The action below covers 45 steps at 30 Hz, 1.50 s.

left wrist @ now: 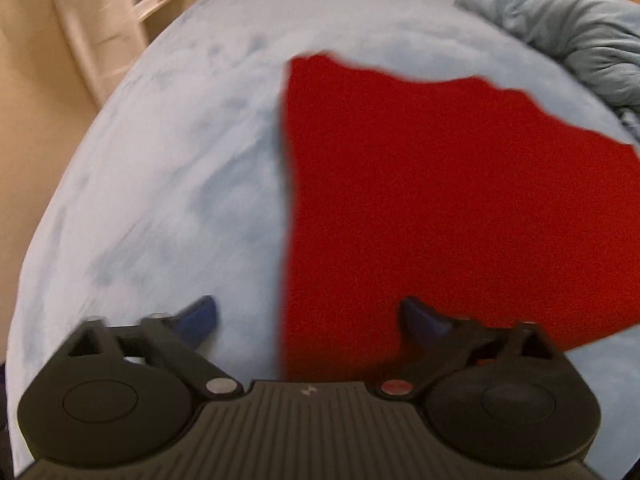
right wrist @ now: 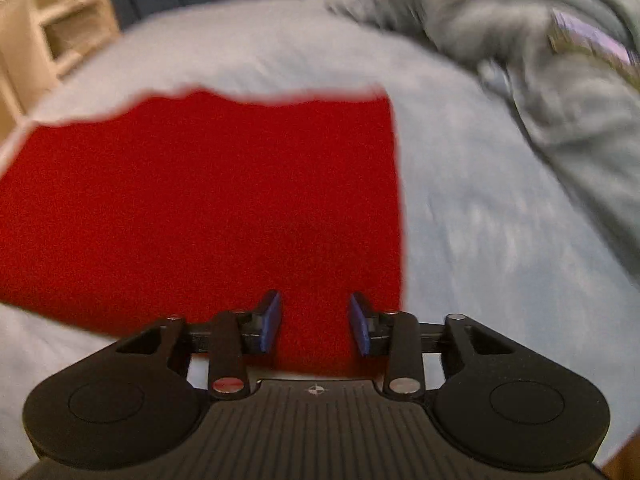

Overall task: Fold small clothes
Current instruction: 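Open both grippers and lift them above the folded rectangle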

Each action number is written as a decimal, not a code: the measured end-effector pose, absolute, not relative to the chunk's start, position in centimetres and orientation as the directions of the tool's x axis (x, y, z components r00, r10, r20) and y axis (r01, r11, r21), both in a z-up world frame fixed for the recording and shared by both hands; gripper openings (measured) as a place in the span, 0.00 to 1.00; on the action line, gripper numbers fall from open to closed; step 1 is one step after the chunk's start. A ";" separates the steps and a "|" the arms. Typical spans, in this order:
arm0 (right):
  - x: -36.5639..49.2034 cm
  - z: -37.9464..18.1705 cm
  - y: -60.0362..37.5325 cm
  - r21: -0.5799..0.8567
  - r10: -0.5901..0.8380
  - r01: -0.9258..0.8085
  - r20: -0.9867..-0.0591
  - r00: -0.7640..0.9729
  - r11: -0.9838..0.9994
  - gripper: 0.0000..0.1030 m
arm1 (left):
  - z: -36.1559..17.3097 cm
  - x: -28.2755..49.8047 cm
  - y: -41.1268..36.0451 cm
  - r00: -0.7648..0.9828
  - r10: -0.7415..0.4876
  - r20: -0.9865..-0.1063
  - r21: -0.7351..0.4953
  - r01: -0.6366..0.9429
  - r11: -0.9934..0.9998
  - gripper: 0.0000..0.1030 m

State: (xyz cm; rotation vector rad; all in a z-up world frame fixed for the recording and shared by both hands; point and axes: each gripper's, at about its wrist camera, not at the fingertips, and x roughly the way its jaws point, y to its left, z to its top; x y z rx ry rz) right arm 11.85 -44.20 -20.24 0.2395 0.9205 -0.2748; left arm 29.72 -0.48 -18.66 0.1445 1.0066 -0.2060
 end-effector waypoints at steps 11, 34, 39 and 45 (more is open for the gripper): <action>2.5 -8.3 -39.5 0.124 -0.154 0.344 -0.721 0.676 0.931 0.60 | -7.7 19.1 2.3 0.638 -0.082 -0.766 0.045 0.181 0.982 1.00; -6.3 -3.3 -25.7 0.083 -0.154 0.263 -0.629 0.762 0.961 0.68 | -2.6 5.0 -2.8 0.676 -0.114 -0.728 0.019 0.185 0.982 1.00; -6.2 -3.3 -25.2 0.079 -0.148 0.254 -0.634 0.759 0.964 0.68 | -2.5 4.7 -2.8 0.675 -0.118 -0.729 0.021 0.194 0.981 1.00; -6.1 -3.2 -25.2 0.075 -0.153 0.258 -0.638 0.755 0.963 0.68 | -2.6 4.9 -2.8 0.665 -0.121 -0.737 0.020 0.200 0.980 1.00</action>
